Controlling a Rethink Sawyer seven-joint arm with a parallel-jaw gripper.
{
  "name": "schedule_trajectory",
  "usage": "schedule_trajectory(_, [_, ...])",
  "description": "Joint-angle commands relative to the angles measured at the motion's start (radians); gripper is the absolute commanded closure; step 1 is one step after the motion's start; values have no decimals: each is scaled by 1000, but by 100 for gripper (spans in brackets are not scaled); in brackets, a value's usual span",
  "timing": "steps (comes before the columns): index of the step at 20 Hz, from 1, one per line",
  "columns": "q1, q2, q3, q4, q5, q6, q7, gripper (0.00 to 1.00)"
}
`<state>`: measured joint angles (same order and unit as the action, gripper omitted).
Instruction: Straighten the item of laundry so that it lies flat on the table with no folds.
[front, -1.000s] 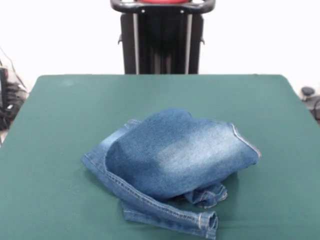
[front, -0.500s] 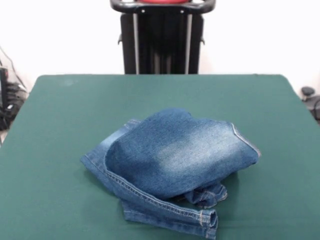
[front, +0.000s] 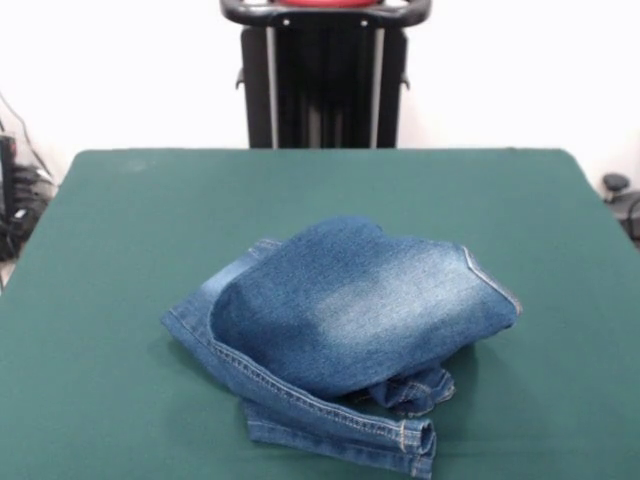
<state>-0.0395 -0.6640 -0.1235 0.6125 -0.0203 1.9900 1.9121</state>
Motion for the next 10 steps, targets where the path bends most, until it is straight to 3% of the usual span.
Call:
schedule_trajectory(1, [53, -18, 9, 312, 20, -136, 187, 0])
schedule_trajectory(10, [43, 7, 29, 321, 6, -207, 155, 0])
